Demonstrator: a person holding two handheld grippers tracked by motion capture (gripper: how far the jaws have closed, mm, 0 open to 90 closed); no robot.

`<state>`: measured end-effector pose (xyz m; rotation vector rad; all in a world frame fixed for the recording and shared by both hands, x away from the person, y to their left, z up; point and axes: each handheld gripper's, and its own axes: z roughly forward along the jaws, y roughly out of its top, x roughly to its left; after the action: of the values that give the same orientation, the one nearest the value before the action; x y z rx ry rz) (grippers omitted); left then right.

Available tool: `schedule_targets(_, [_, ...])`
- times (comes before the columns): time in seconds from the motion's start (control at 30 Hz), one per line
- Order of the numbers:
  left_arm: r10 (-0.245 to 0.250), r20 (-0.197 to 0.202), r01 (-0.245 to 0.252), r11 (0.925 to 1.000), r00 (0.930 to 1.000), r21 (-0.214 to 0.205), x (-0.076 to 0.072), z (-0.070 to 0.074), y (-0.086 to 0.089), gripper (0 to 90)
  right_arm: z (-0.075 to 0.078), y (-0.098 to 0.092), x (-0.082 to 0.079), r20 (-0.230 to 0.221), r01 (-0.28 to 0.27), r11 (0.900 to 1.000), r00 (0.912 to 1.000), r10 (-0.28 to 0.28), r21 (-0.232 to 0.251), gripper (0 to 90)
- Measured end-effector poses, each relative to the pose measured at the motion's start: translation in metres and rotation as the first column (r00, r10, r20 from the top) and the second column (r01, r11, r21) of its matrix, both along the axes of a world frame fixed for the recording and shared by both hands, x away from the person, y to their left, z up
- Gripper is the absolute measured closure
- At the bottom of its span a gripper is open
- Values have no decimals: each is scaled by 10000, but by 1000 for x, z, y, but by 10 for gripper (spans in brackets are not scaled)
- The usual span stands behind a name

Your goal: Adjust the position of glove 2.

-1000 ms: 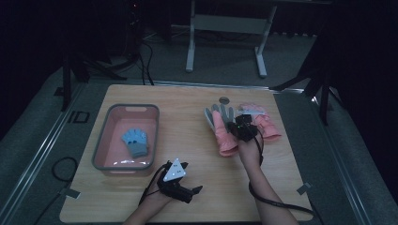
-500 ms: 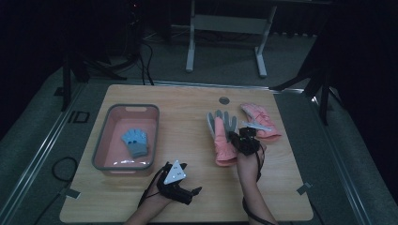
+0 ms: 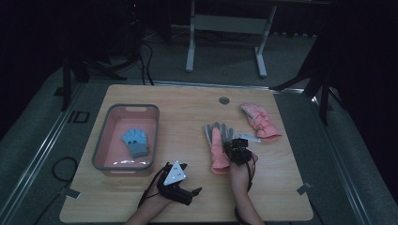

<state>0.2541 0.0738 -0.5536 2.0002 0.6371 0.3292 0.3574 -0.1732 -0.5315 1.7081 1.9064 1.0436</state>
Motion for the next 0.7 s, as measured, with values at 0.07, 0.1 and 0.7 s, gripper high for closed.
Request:
schedule_targets(0.07, [3, -12, -3, 10000, 10000, -5, 0, -1, 0, 18, -3, 0, 0, 61, -4, 10000, 10000, 5, -81, 867])
schedule_targets(0.1, [-6, -42, 6, 10000, 10000, -7, 1, -1, 0, 18, -3, 0, 0, 54, 3, 10000, 10000, -3, -67, 865])
schedule_targets(0.7, [-34, -79, 34, 10000, 10000, 33, 1, -3, 2, 18, 55, -45, 9, 1538, -1626, 9803, 9718, 1788, -1124, 656])
